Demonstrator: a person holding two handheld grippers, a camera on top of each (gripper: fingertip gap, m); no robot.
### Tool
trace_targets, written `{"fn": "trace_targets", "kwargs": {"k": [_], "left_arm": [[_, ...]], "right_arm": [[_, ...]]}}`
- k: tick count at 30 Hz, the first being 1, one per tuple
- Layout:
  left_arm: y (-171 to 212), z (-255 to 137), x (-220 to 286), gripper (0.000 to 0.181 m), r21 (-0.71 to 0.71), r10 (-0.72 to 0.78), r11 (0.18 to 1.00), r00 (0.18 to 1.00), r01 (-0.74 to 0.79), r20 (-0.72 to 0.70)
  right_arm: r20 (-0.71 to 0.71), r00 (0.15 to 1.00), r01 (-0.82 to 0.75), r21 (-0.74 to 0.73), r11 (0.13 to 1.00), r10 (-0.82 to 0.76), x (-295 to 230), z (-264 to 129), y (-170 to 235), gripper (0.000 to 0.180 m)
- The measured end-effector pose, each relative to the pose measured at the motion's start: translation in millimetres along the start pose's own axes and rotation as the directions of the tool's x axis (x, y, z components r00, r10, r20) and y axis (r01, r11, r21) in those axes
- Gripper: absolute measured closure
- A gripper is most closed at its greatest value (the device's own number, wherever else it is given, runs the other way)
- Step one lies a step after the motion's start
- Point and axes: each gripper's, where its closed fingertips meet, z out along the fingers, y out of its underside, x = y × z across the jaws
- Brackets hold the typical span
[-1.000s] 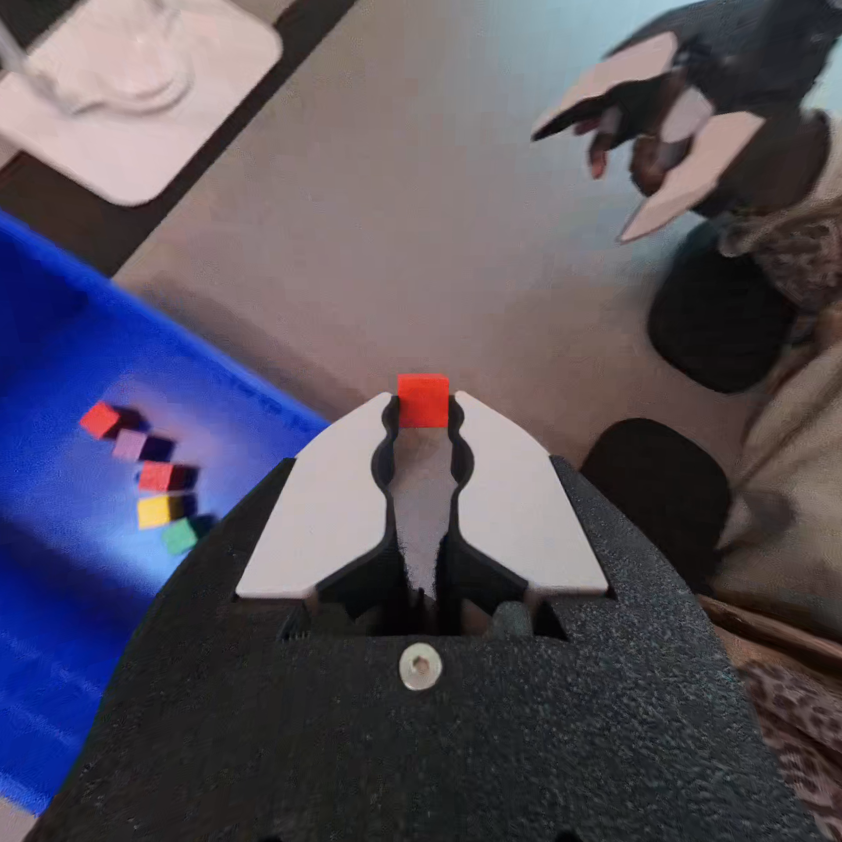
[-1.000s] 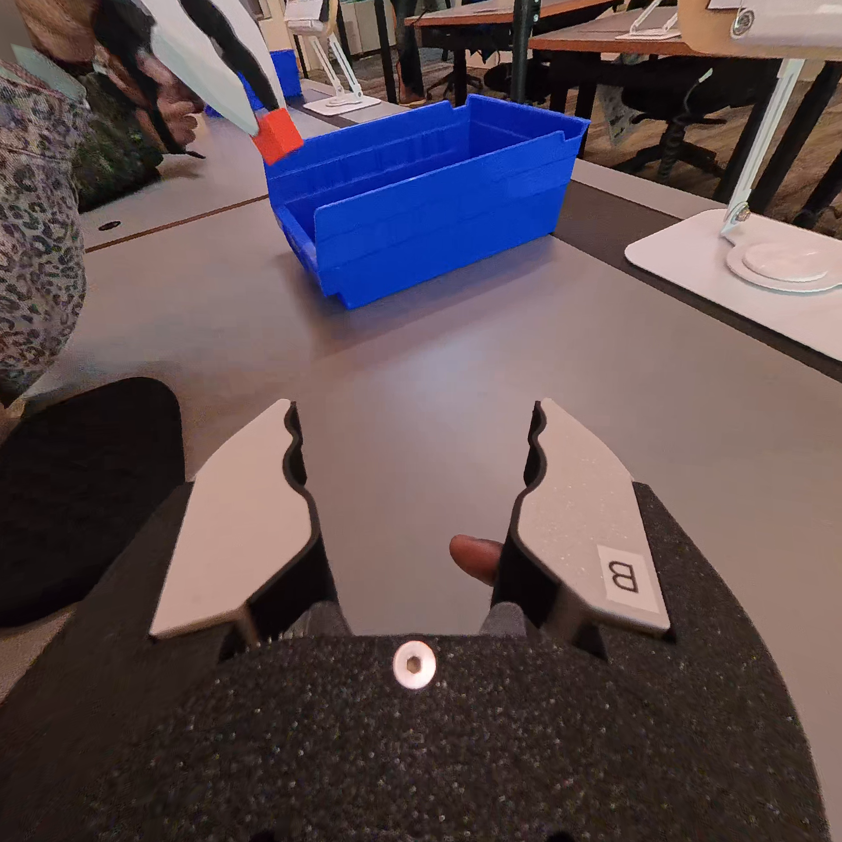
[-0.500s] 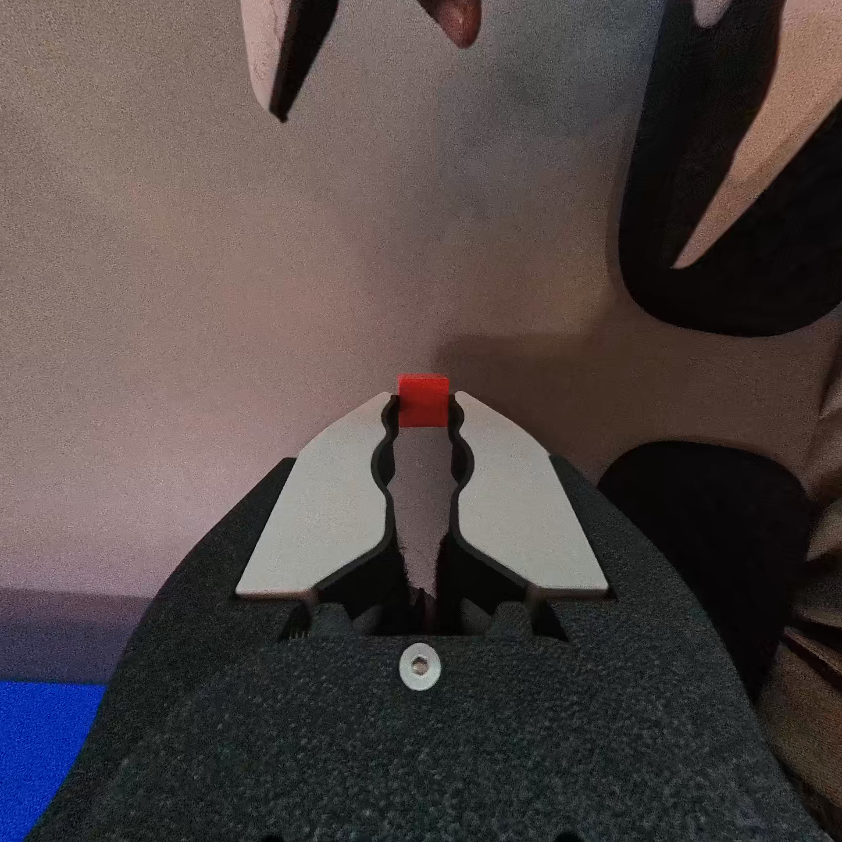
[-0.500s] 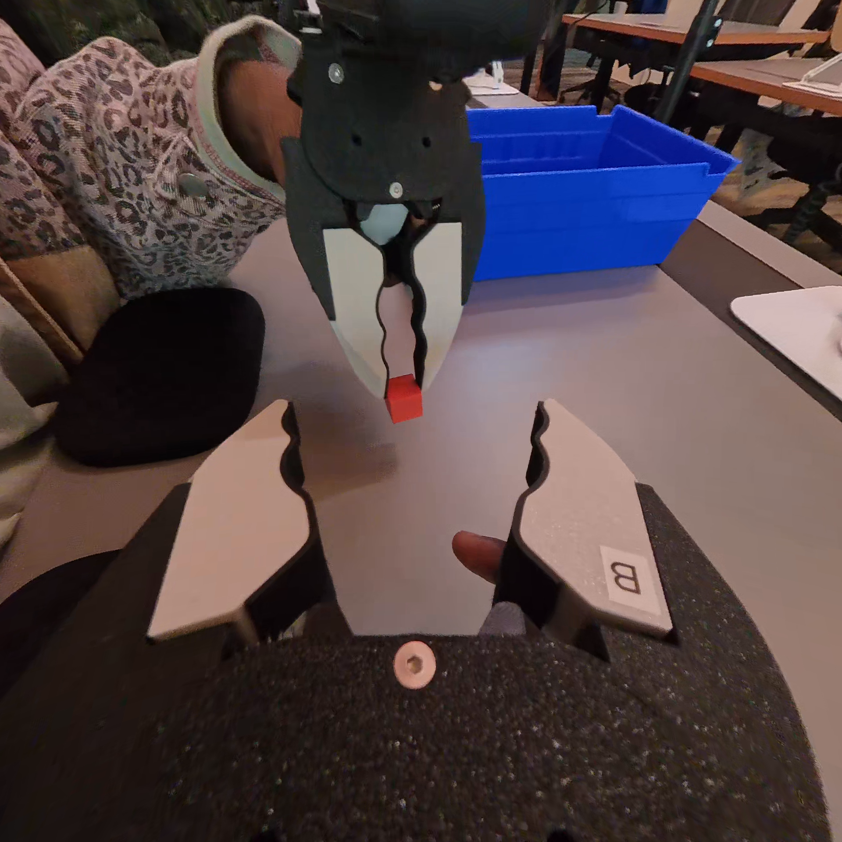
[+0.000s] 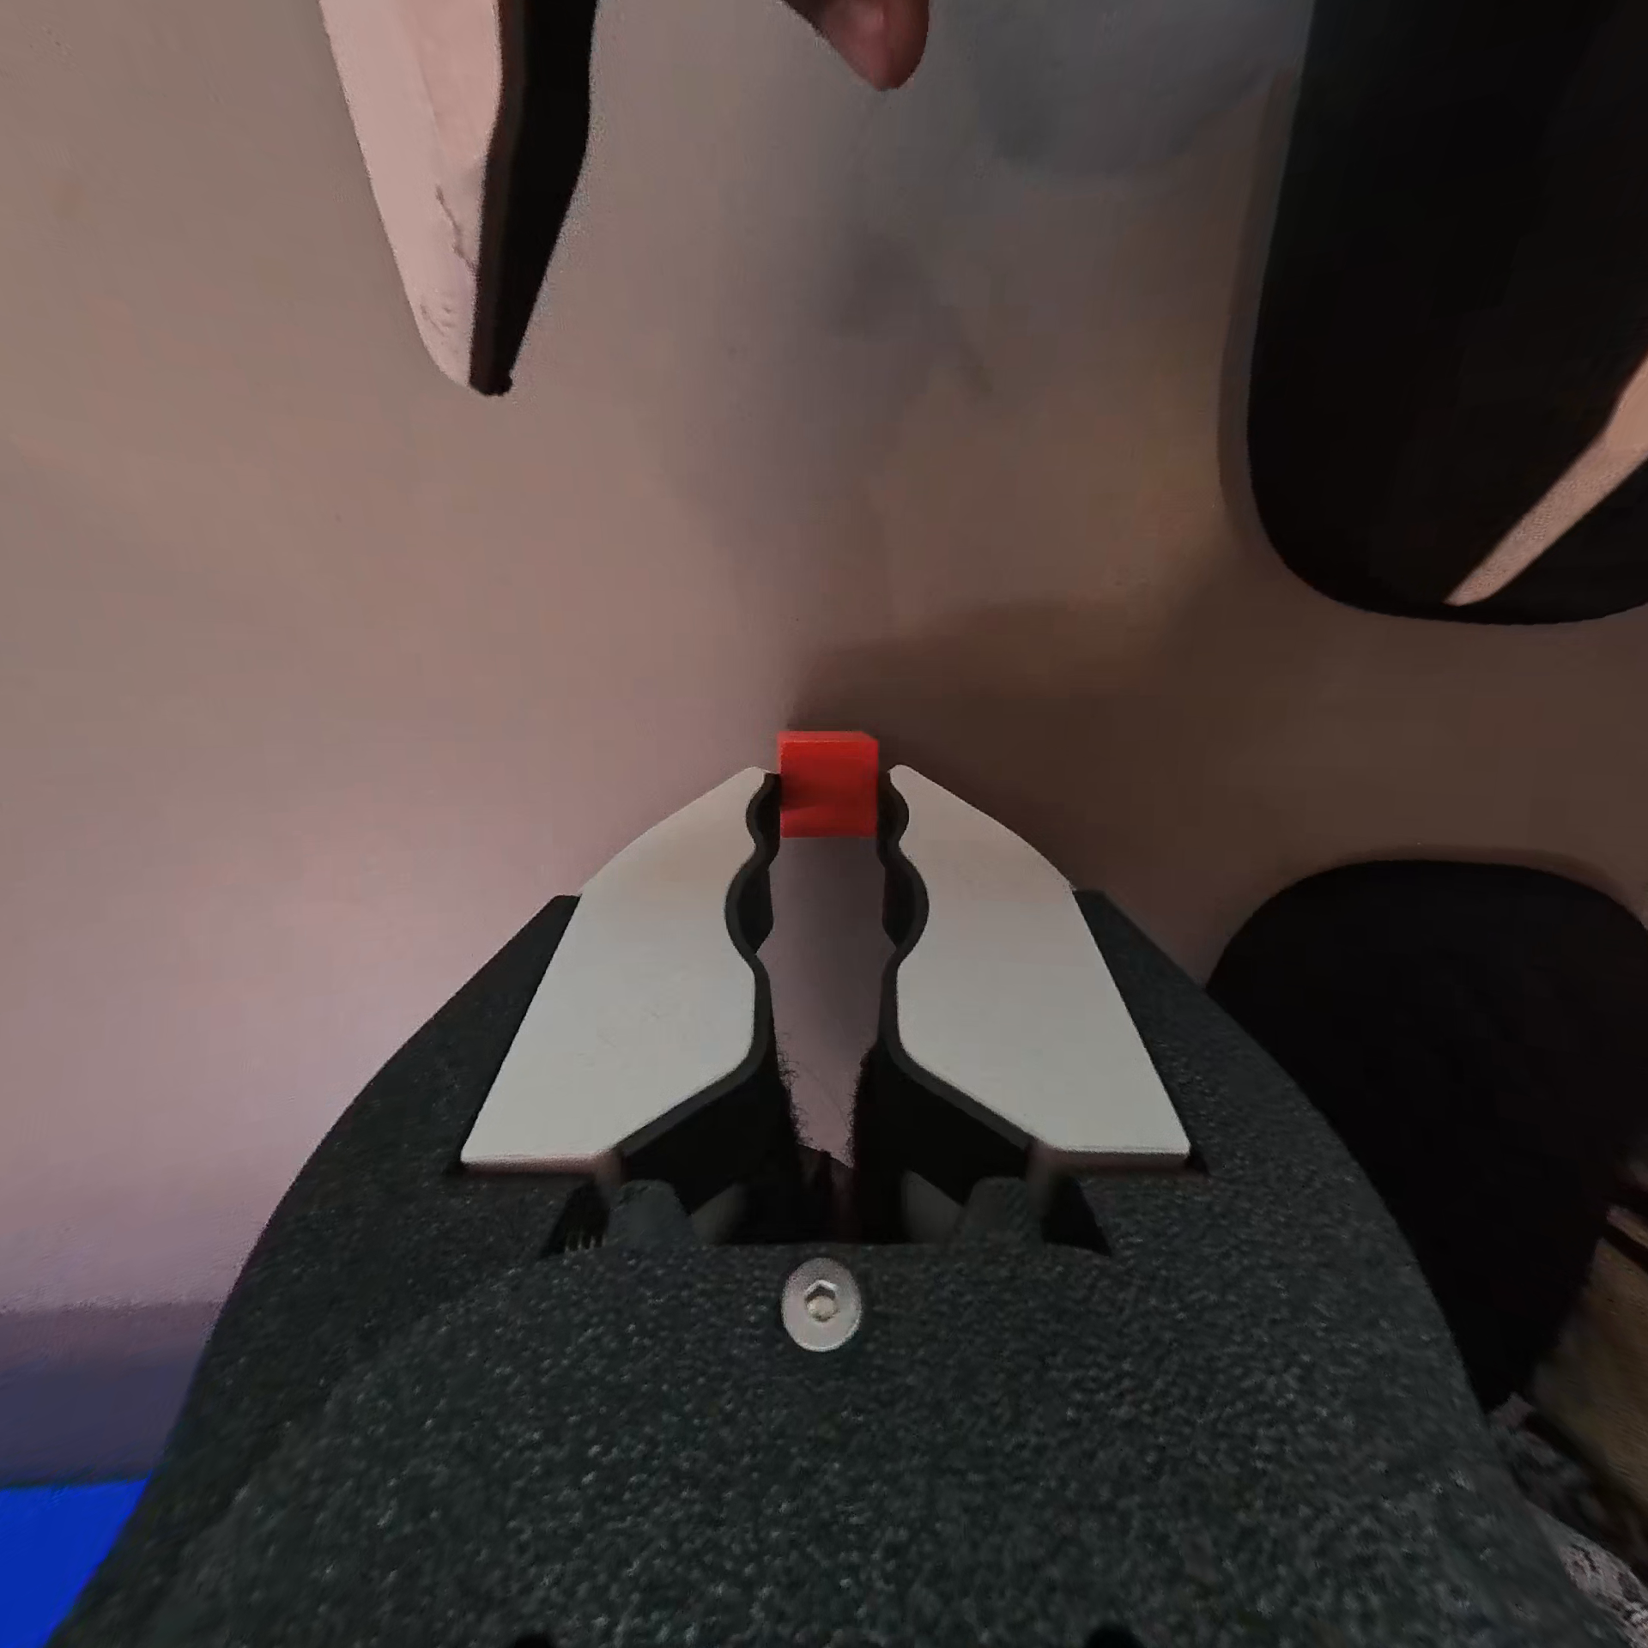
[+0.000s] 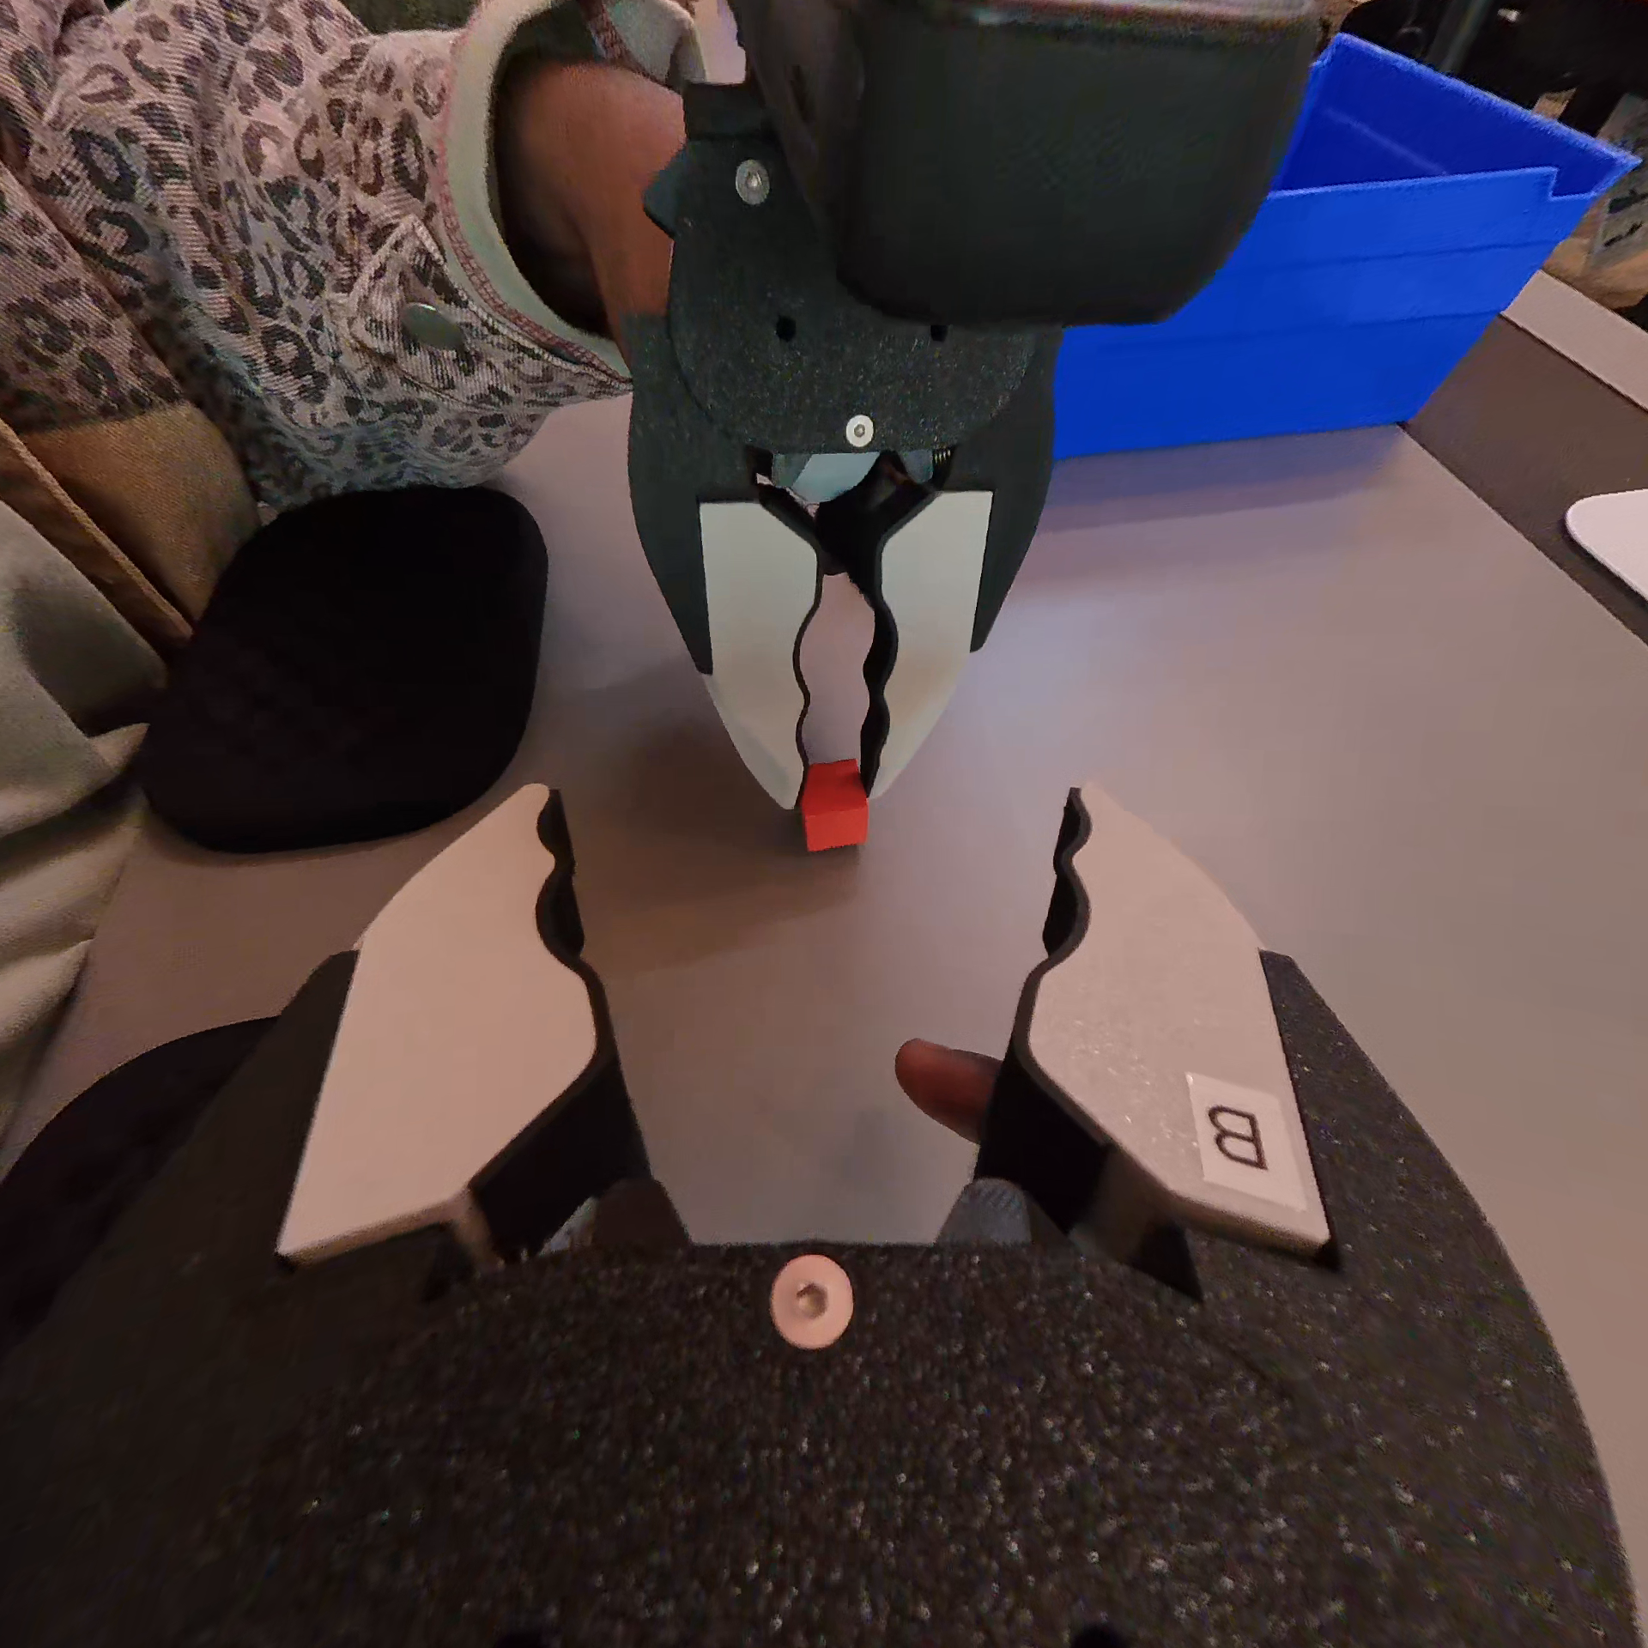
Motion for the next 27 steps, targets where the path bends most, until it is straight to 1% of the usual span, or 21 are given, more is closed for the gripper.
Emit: {"fn": "trace_targets", "kwargs": {"k": [11,16,18,19,20,22,23,24,25,26,27], "left_arm": [[1,2,-1,0.159,0.019,-0.011,1.000,1.000,0.012,-0.027],[-7,-11,9,0.150,0.134,-0.051,0.989,0.993,0.065,-0.107],[-6,-26,12,0.147,0.185,-0.069,0.978,0.989,0.092,-0.130],[-7,-39,12,0.147,0.232,-0.081,0.967,0.988,0.109,-0.128],[-7,-57,9,0.146,0.288,-0.103,0.949,0.988,0.131,-0.111],[3,-101,-8,0.147,0.402,-0.195,0.896,0.980,0.190,-0.028],[16,-124,-22,0.147,0.449,-0.272,0.864,0.962,0.228,0.036],[37,-146,-41,0.147,0.475,-0.378,0.834,0.918,0.280,0.121],[66,-164,-62,0.145,0.479,-0.496,0.806,0.839,0.347,0.226],[102,-179,-83,0.141,0.469,-0.603,0.773,0.725,0.427,0.335],[140,-190,-98,0.140,0.451,-0.679,0.732,0.603,0.511,0.419]], "right_arm": [[0.005,1.000,-0.011,0.002,1.000,0.011,-1,1,-1,0.074],[0.009,1.000,-0.019,0.020,1.000,0.019,-1,0,-4,0.073],[0.009,1.000,-0.019,0.025,1.000,0.018,-1,0,-5,0.073],[0.009,1.000,-0.019,0.028,0.999,0.018,-1,0,-5,0.073],[0.009,1.000,-0.020,0.032,0.999,0.019,-1,0,-5,0.072],[0.006,1.000,-0.021,0.039,0.999,0.021,0,-1,-7,0.072],[0.006,1.000,-0.022,0.042,0.999,0.022,0,-1,-7,0.072],[0.007,1.000,-0.023,0.043,0.999,0.023,0,-1,-7,0.072],[0.008,1.000,-0.023,0.042,0.999,0.022,0,0,-8,0.072],[0.008,1.000,-0.021,0.040,0.999,0.021,-1,0,-8,0.072],[0.008,1.000,-0.018,0.038,0.999,0.018,-1,0,-8,0.072]]}}
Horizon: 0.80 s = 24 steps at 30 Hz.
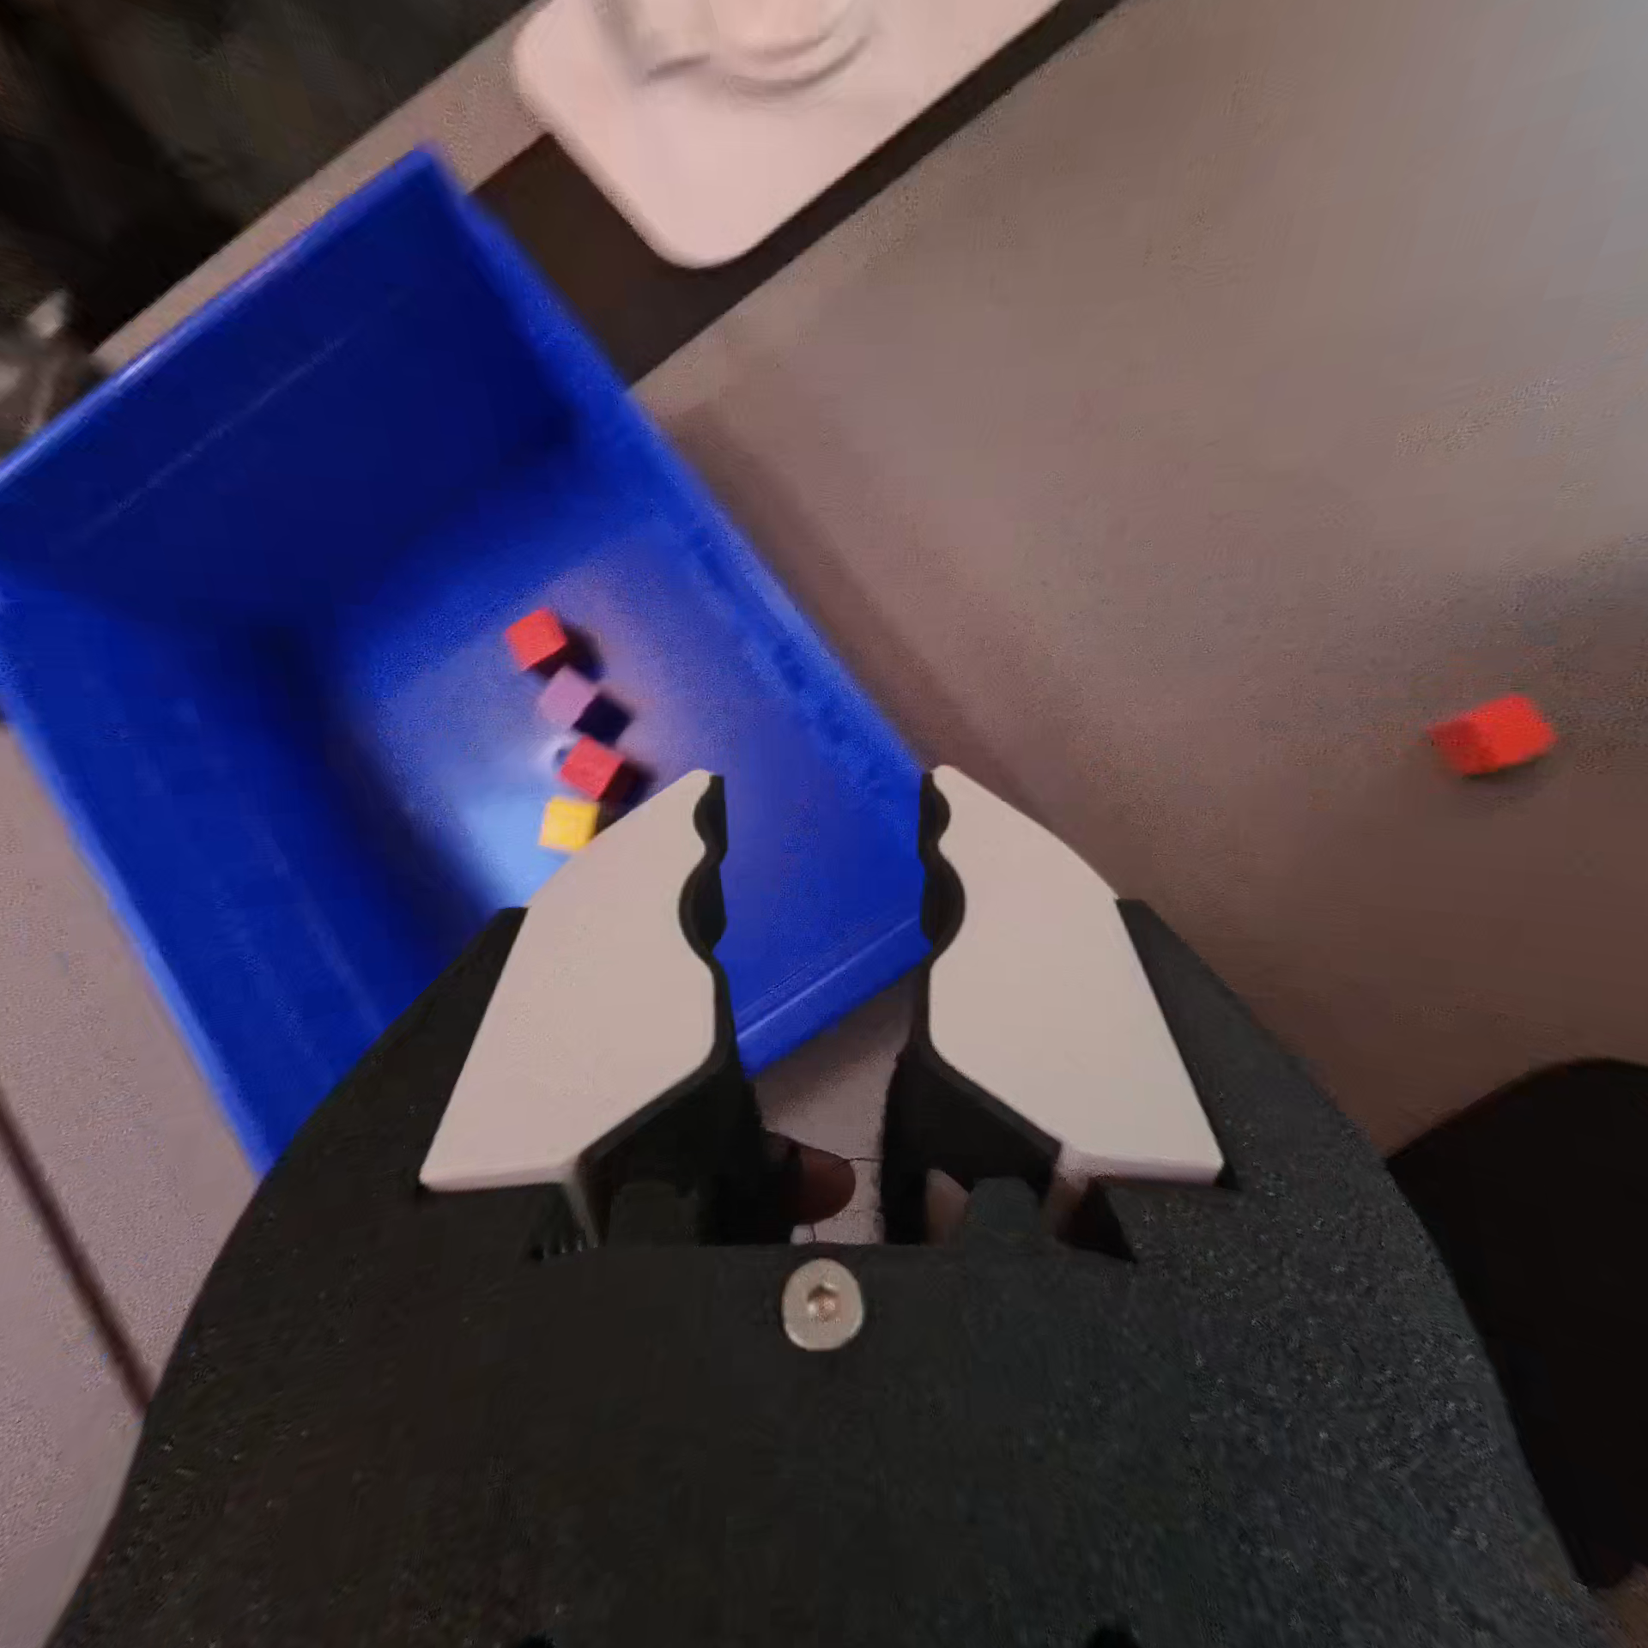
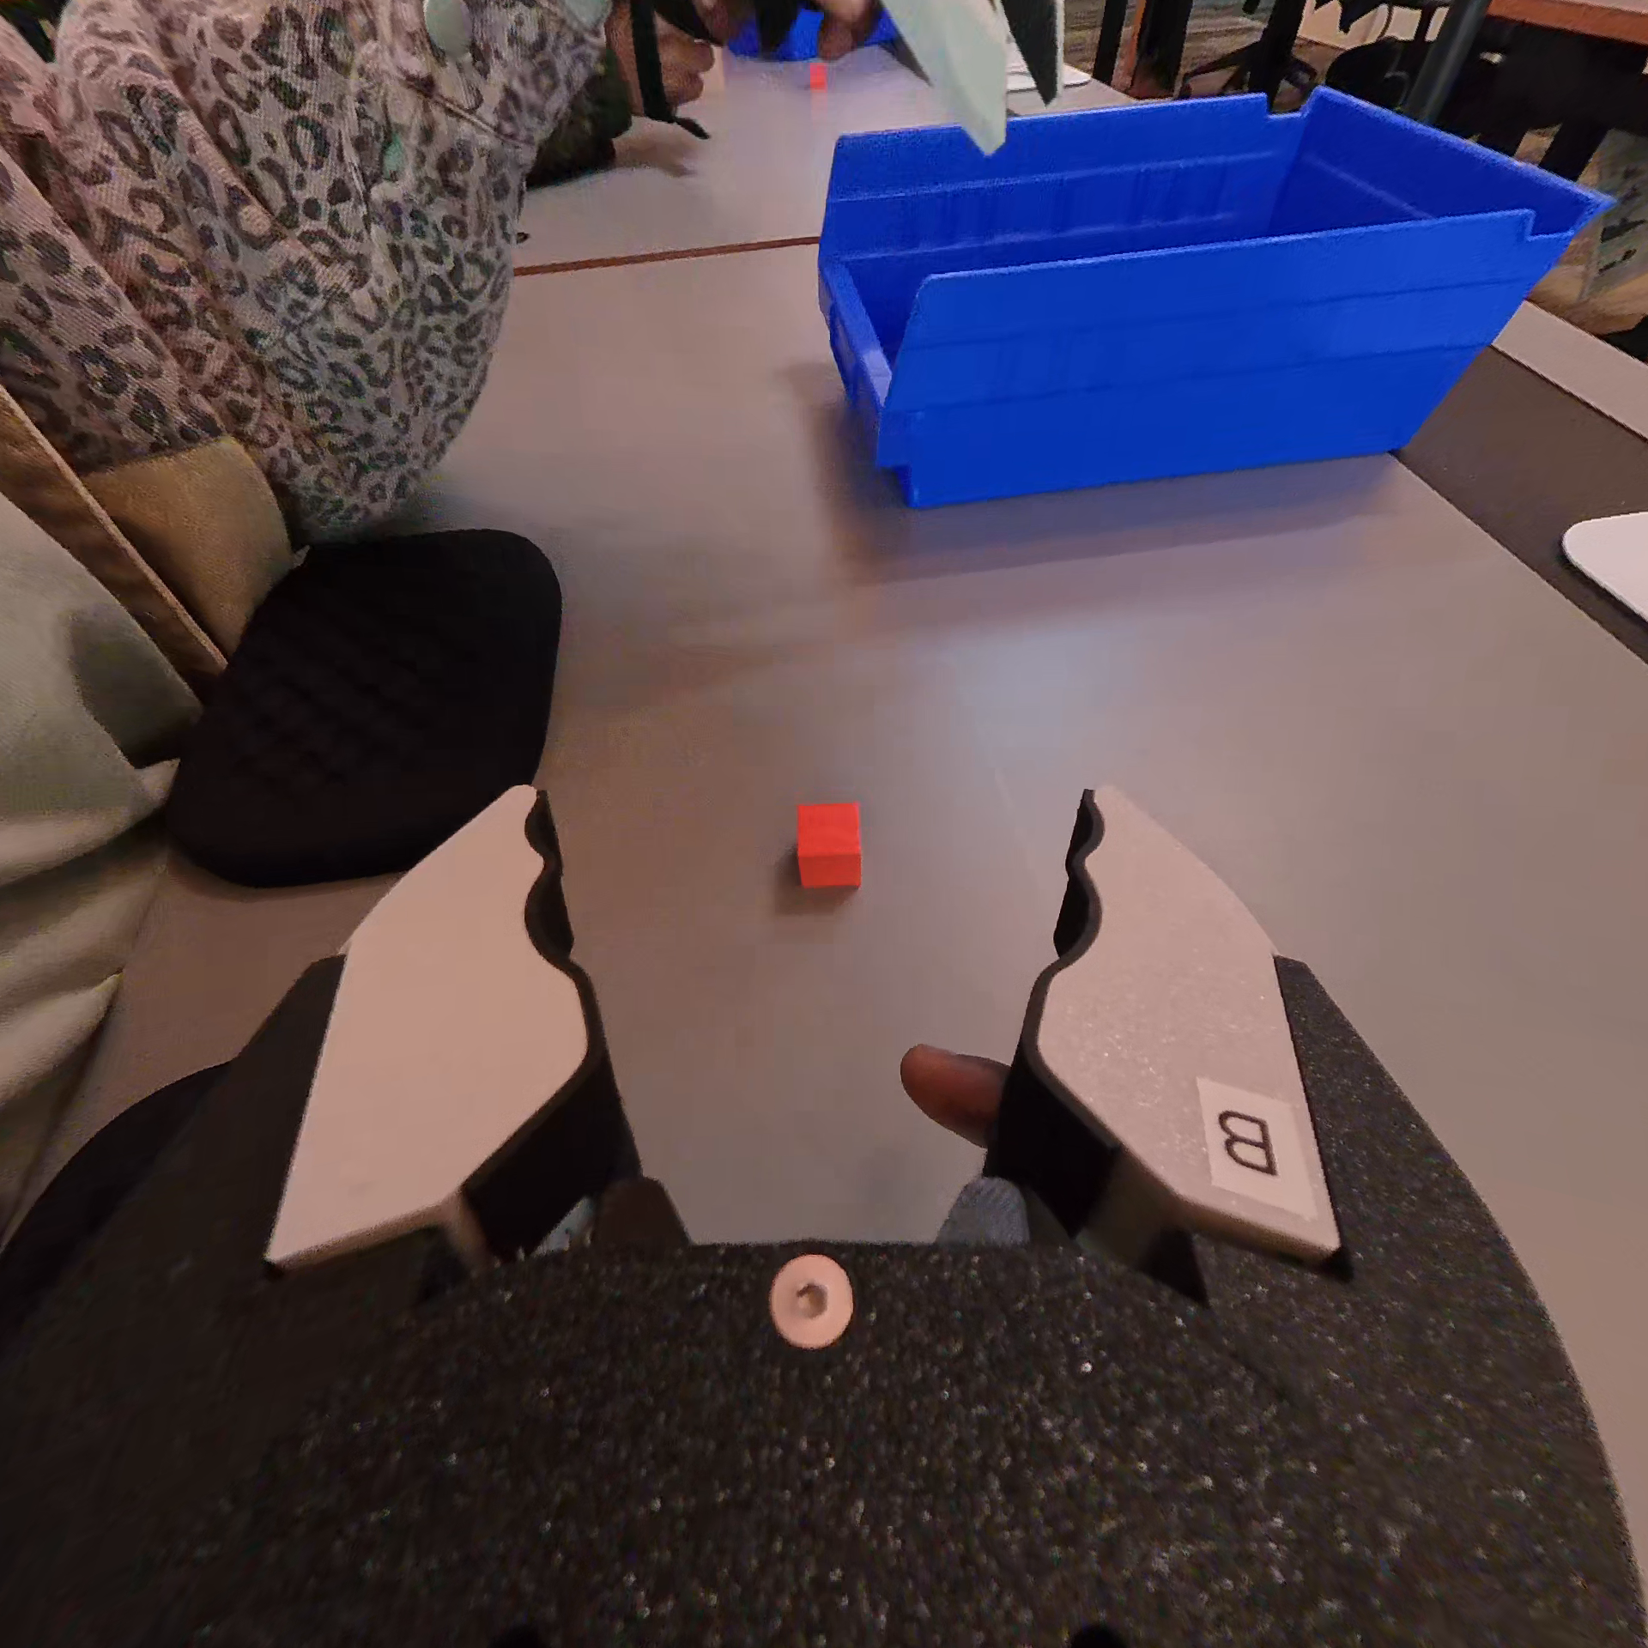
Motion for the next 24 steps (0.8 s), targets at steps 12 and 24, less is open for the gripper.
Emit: {"fn": "trace_targets", "kwargs": {"k": [12,24], "left_arm": [[84,68,-79,0.144,-0.303,-0.187,0.933,0.981,0.193,0.048],[100,79,-88,0.158,-0.400,-0.158,0.902,0.986,0.163,0.046]], "right_arm": [[-0.019,1.000,-0.002,-0.005,1.000,0.002,3,0,1,0.074],[-0.031,1.000,-0.004,-0.018,1.000,0.003,5,1,4,0.075]]}}
